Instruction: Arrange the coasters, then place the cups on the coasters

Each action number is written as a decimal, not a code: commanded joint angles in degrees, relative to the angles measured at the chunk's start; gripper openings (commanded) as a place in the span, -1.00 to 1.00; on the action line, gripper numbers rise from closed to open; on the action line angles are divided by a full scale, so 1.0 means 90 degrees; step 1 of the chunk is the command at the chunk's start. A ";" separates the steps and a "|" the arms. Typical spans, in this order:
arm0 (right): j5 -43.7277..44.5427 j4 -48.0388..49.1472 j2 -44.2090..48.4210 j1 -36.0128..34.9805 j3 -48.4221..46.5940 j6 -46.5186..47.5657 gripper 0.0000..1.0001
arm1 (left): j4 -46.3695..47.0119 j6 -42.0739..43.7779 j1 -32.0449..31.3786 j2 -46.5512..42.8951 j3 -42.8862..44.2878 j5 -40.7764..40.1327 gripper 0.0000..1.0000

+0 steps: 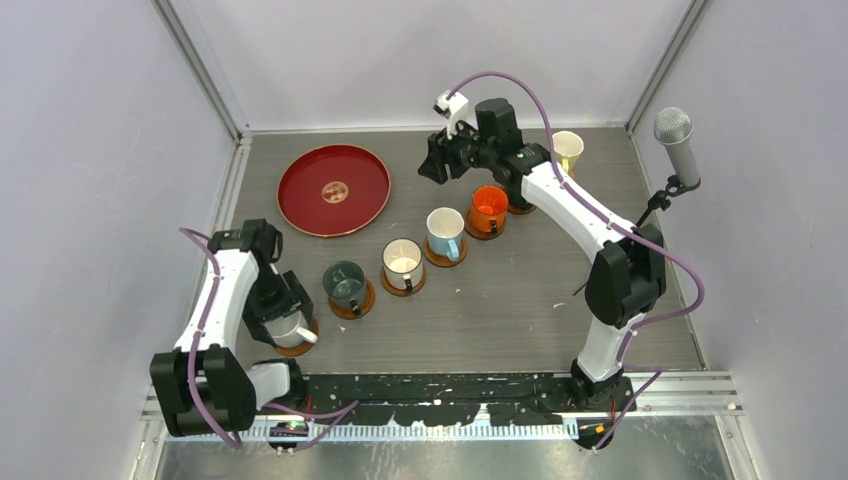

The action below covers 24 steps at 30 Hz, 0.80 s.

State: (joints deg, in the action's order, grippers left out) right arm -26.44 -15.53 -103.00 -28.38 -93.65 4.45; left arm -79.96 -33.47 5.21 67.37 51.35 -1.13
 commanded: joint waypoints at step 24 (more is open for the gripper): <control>-0.0059 -0.0011 0.0027 -0.0006 -0.0399 0.0054 0.15 | -0.0887 0.6339 -0.1151 0.0875 0.4587 0.2795 0.90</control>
State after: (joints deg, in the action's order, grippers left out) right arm -26.68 -15.99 -103.28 -28.40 -95.15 4.62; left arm -85.17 2.09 -2.39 75.31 91.20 16.34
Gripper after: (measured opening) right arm 0.574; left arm 0.993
